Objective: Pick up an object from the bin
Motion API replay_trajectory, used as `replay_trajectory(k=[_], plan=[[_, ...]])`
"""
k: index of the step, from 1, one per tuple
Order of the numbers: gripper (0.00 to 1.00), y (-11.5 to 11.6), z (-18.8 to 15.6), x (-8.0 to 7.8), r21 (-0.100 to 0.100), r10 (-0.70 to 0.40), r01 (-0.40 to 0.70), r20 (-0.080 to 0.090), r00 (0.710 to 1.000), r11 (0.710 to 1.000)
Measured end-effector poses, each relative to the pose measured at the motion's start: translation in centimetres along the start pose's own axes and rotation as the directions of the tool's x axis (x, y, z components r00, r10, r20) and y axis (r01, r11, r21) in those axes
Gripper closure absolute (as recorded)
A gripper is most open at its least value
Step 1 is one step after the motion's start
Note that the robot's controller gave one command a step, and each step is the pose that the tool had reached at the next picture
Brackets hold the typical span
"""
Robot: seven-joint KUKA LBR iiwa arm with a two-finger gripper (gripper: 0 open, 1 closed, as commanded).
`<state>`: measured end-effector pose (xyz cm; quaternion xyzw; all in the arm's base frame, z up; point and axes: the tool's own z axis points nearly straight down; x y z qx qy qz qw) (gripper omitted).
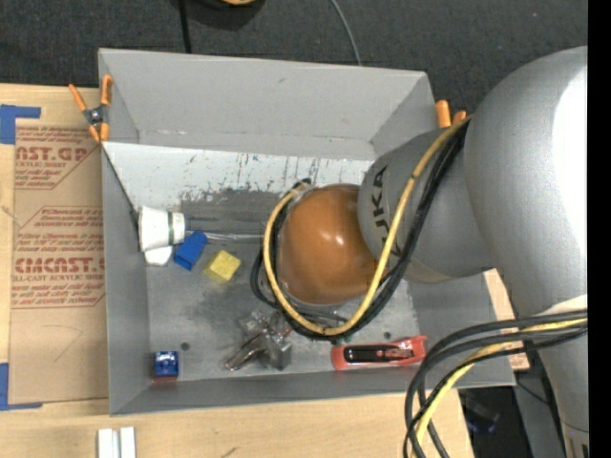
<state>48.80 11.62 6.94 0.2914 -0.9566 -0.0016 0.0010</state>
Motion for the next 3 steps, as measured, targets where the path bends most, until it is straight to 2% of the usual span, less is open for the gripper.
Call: replay_trajectory(k=[1,2,3], plan=[[1.00,0.1,-5.9,-0.5,-0.001,-0.033,0.033,-0.005,0.999,0.999],[1.00,-0.4,-12.8,-0.5,-0.002,-0.063,0.063,-0.002,0.998,0.998],[1.00,-0.6,-20.3,0.0,-0.003,-0.040,0.040,-0.005,0.999,0.999]])
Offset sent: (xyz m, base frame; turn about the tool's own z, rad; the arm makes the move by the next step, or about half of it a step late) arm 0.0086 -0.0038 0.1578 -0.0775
